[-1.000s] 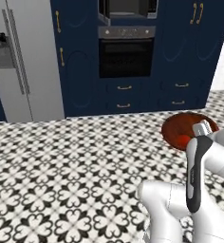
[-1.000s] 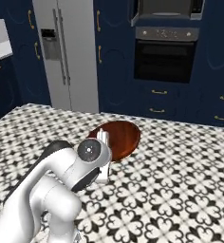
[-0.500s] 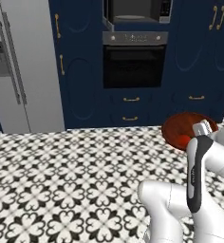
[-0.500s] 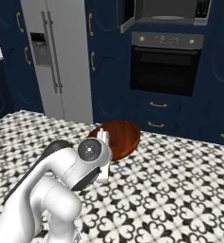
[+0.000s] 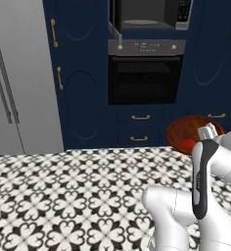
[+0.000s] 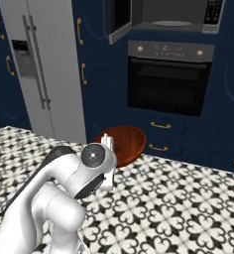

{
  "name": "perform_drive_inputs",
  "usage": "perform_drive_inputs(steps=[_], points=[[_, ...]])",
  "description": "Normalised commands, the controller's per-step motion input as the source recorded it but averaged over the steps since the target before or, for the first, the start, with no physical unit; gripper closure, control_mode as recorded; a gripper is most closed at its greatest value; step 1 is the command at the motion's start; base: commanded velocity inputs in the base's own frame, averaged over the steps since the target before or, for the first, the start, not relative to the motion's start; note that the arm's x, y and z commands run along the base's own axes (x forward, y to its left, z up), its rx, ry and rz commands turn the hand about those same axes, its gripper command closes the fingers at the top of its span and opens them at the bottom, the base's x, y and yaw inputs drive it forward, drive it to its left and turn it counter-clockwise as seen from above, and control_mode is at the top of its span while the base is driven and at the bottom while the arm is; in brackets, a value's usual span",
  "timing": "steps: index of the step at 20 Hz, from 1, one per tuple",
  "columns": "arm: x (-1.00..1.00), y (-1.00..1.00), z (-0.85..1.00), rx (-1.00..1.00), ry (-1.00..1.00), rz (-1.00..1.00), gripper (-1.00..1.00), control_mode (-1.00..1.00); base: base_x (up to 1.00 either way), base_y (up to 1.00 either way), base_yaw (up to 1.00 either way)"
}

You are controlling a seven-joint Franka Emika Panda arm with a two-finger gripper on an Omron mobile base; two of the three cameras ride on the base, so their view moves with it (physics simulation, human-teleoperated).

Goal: Pick the tomato from the sink and place it in the bowl. Then pick the bowl and place it in the microwave. Then close the microwave door and press the start button.

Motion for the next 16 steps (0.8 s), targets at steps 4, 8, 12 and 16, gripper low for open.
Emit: perform_drive_inputs(steps=[4, 8, 12, 16], points=[[0.0, 0.0, 0.0, 0.0, 0.0, 0.0, 1.0, 1.0, 1.0, -0.32, 0.0], [0.0, 0.0, 0.0, 0.0, 0.0, 0.0, 1.0, 1.0, 1.0, -0.36, -0.03], [0.0, 0.0, 0.0, 0.0, 0.0, 0.0, 1.0, 1.0, 1.0, -0.29, -0.12], [0.0, 0.0, 0.0, 0.0, 0.0, 0.0, 1.0, 1.0, 1.0, -0.21, -0.15]])
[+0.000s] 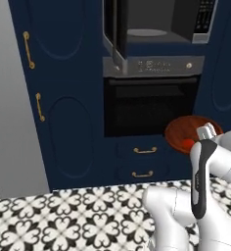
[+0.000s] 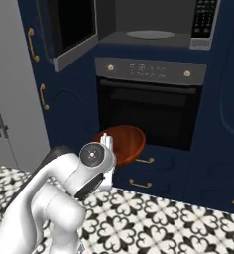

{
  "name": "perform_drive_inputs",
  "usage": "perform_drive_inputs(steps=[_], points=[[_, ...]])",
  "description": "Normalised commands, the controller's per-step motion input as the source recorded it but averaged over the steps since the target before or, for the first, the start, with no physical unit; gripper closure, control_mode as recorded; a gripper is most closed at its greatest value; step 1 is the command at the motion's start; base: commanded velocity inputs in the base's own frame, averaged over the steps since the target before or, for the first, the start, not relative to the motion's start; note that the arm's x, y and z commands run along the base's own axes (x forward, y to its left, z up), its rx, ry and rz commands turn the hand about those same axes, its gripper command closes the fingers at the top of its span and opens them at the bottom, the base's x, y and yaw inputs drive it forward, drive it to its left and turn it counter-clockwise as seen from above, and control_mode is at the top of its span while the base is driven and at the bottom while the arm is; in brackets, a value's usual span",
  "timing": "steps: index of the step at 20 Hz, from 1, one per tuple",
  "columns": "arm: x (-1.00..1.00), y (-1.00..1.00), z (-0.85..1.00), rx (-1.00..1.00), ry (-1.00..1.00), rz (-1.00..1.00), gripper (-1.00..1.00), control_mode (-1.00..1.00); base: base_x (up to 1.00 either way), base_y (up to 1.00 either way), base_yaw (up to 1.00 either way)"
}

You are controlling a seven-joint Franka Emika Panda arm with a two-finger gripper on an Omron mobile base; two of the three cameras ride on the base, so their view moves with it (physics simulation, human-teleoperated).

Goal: Pick the tomato from the sink and place it in the bowl. Then pick the bowl and place it in the microwave. Then close the microwave door and press the start button.

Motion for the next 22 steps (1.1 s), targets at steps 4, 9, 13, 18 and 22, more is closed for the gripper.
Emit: perform_drive_inputs(steps=[4, 9, 13, 18, 22], points=[[0.0, 0.0, 0.0, 0.0, 0.0, 0.0, 1.0, 1.0, 1.0, -0.21, -0.11], [0.0, 0.0, 0.0, 0.0, 0.0, 0.0, 1.0, 1.0, 1.0, -0.1, -0.06], [0.0, 0.0, 0.0, 0.0, 0.0, 0.0, 1.0, 1.0, 0.81, -0.11, -0.04], [0.0, 0.0, 0.0, 0.0, 0.0, 0.0, 1.0, 1.0, 0.5, -0.09, -0.01], [0.0, 0.0, 0.0, 0.0, 0.0, 0.0, 1.0, 1.0, 0.35, -0.09, 0.0]])
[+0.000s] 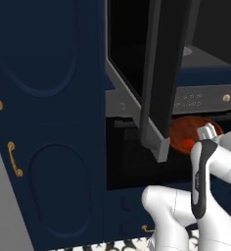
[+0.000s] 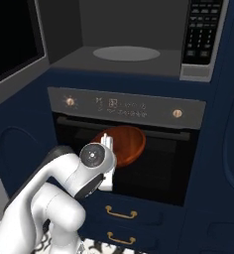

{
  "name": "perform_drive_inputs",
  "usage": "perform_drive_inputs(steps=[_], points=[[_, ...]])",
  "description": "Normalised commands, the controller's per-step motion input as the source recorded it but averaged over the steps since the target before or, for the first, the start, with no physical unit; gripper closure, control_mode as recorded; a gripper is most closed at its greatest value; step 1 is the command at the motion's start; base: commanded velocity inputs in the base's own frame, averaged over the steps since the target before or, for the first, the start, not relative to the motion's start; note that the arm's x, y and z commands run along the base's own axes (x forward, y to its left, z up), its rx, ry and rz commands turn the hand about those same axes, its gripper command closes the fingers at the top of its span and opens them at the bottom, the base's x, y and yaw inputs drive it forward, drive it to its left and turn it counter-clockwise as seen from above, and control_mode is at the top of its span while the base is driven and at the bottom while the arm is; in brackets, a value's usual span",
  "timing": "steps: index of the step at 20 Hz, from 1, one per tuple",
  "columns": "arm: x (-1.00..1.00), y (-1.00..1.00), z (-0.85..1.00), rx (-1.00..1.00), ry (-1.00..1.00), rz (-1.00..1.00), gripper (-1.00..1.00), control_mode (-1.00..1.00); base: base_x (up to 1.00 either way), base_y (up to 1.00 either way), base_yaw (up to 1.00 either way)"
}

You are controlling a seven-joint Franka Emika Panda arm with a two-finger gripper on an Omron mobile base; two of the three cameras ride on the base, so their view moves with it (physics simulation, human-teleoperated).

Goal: Pick the tomato from the sink and place it in the bowl. Then pick the bowl and place it in the microwave. Then close the microwave door and press the start button.

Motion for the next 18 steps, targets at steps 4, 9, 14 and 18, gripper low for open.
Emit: perform_drive_inputs(steps=[4, 9, 14, 18], points=[[0.0, 0.0, 0.0, 0.0, 0.0, 0.0, 1.0, 1.0, 0.41, -0.06, 0.0], [0.0, 0.0, 0.0, 0.0, 0.0, 0.0, 1.0, 1.0, 0.22, -0.09, 0.0], [-0.16, 0.0, 0.01, 0.06, 0.0, 0.0, 1.0, -1.0, 0.0, 0.0, 0.0], [-0.84, 0.0, 0.53, 0.23, 0.0, 0.0, 1.0, -1.0, 0.0, 0.0, 0.0]])
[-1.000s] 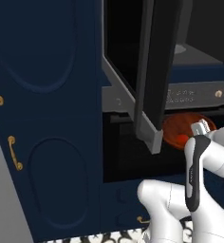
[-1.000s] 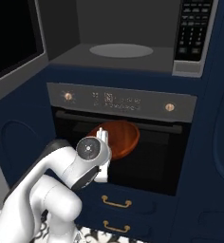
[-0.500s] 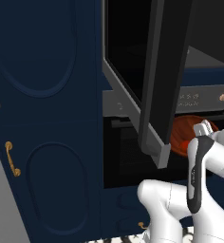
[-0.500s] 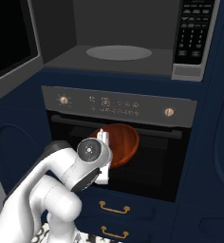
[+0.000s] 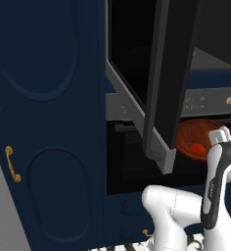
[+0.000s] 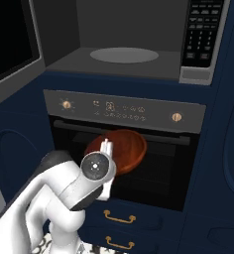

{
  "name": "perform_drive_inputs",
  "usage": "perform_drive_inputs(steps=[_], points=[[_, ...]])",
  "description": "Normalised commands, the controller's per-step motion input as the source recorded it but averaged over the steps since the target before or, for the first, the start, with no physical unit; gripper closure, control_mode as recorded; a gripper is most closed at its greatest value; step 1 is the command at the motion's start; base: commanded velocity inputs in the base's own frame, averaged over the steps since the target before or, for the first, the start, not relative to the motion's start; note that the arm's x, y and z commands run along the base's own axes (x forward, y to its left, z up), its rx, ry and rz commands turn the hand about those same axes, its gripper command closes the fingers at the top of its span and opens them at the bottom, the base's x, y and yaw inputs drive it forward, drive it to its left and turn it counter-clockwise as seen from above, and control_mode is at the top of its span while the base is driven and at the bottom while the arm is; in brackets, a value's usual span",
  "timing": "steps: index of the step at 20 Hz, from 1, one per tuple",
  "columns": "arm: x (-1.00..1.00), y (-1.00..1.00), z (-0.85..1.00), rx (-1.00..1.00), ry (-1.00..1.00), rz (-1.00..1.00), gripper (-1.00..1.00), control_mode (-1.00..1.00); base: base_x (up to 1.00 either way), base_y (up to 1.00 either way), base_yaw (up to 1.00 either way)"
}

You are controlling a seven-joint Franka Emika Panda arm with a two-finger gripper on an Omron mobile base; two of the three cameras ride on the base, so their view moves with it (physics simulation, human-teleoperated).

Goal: Pick the tomato from the sink and place it in the bowl. Then pick the bowl and place it in the microwave. Then close the microwave door and press the start button.

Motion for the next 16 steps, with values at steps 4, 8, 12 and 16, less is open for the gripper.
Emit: perform_drive_inputs(steps=[4, 8, 12, 16], points=[[-0.56, 0.0, 1.0, 0.21, 0.0, 0.0, 1.0, -1.0, 0.0, 0.0, 0.0], [-0.42, 0.0, 0.99, 0.18, -0.03, 0.03, 1.0, -1.0, 0.0, 0.0, 0.0], [-0.11, 0.07, 0.94, 0.11, -0.1, 0.02, 1.0, -1.0, 0.0, 0.0, 0.0], [0.14, 0.19, 0.86, 0.06, -0.08, 0.0, 1.0, -1.0, 0.0, 0.0, 0.0]])
